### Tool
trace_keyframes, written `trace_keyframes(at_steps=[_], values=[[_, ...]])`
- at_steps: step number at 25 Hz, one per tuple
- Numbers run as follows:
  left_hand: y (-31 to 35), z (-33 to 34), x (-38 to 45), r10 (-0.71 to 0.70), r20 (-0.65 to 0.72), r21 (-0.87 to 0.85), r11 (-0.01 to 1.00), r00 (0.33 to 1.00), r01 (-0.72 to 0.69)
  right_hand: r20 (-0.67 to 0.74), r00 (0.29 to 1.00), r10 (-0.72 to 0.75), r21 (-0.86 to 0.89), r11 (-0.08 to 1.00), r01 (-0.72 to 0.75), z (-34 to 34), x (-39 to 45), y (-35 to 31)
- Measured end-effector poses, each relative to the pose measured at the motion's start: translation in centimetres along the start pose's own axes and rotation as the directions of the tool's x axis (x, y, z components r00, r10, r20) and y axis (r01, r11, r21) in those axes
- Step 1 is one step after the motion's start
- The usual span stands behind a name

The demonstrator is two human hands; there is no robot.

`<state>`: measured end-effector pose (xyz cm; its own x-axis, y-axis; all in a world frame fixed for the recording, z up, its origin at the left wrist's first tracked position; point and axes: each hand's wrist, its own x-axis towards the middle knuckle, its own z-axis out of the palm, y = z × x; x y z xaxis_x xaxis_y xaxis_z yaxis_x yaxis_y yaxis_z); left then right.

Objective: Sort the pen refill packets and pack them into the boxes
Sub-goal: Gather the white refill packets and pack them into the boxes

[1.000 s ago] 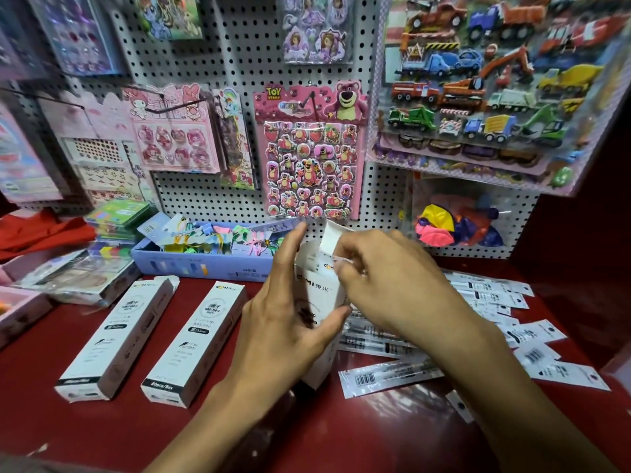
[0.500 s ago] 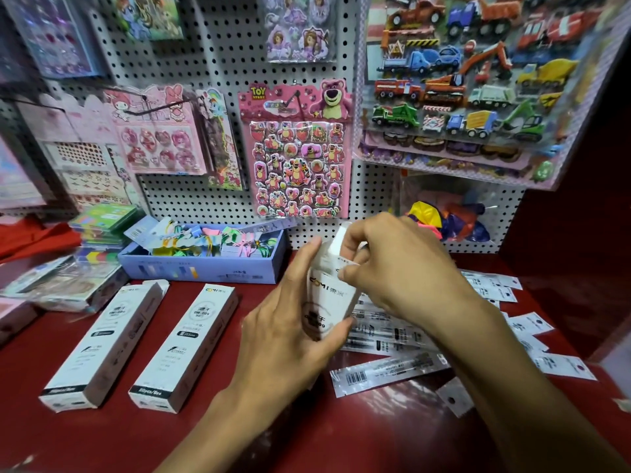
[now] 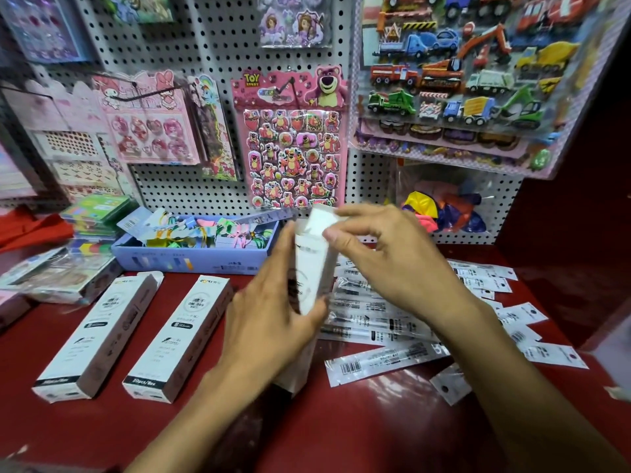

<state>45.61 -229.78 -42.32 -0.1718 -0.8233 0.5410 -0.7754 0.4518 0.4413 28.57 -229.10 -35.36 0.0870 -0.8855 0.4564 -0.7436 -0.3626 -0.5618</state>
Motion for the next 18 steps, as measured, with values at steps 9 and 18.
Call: trace_keyframes(at_steps=[9,18], values=[[-3.3,2.1,1.7,-0.181,0.342,0.455,0.890,0.922,0.006,0.473,0.810,0.348,-0.243,0.935,-0.259,-3.5,-5.6,8.2],[3.5,10.0,1.9,0.007,0.849,0.166,0.946,0.528,-0.279,0.546,0.623,0.560,-0.491,0.816,-0.303,-3.6,-10.5,13.0]])
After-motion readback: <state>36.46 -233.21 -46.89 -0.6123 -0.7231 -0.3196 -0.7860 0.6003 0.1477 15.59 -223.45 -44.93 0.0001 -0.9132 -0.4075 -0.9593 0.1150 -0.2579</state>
